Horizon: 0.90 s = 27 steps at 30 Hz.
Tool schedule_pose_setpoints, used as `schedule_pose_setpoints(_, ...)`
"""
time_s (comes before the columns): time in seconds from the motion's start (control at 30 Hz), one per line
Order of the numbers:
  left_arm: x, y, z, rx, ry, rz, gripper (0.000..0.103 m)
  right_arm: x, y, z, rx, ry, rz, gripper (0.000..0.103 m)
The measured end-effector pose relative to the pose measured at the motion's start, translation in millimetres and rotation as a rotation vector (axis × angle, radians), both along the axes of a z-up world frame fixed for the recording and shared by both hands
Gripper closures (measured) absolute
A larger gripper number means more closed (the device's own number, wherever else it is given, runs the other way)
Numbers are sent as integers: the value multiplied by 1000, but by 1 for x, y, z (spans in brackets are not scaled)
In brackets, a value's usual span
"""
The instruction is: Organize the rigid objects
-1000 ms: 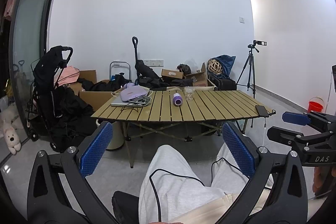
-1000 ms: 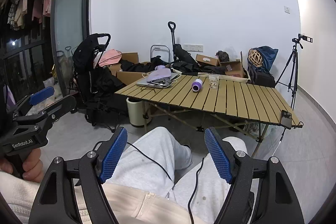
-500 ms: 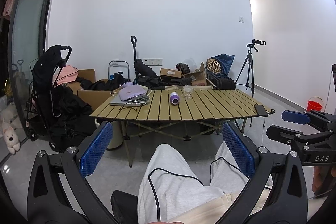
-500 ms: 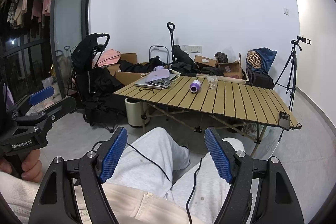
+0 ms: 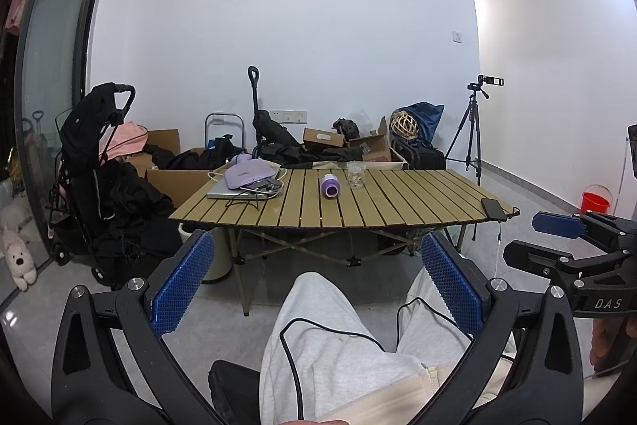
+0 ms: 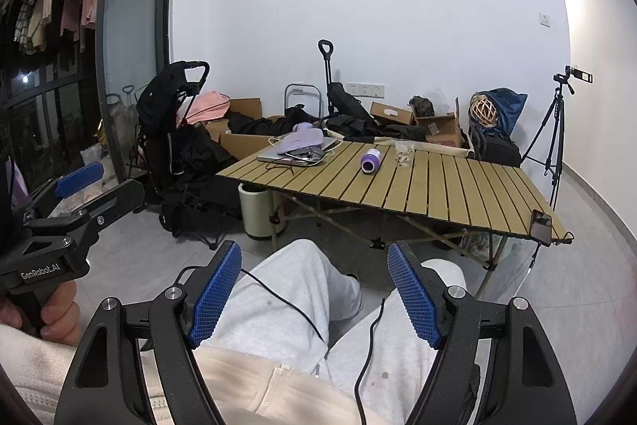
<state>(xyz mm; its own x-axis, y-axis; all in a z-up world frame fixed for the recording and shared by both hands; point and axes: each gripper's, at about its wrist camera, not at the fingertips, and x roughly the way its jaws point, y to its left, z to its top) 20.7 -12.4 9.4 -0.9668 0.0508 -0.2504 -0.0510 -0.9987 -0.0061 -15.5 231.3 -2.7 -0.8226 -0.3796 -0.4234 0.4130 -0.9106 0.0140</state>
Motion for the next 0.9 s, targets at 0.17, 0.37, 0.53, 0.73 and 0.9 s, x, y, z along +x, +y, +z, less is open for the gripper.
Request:
schedule_pose_setpoints(0.17,0,0,0,-1,2,0,0,0,0,0,-1,-2,0,22)
schedule_pose_setpoints(0.37,0,0,0,0,1,0,0,-1,-2,0,-6,-8,3,22)
schedule_pose_setpoints(0.53,0,0,0,0,1,0,0,-1,-2,0,-6,-6,3,22)
schedule_pose_setpoints(0.73,0,0,0,0,1,1,0,-1,-3,-1,-5,-9,4,22)
schedule_pose_setpoints(0.9,-1,2,0,0,-1,2,0,-2,-3,-1,-5,-10,5,22)
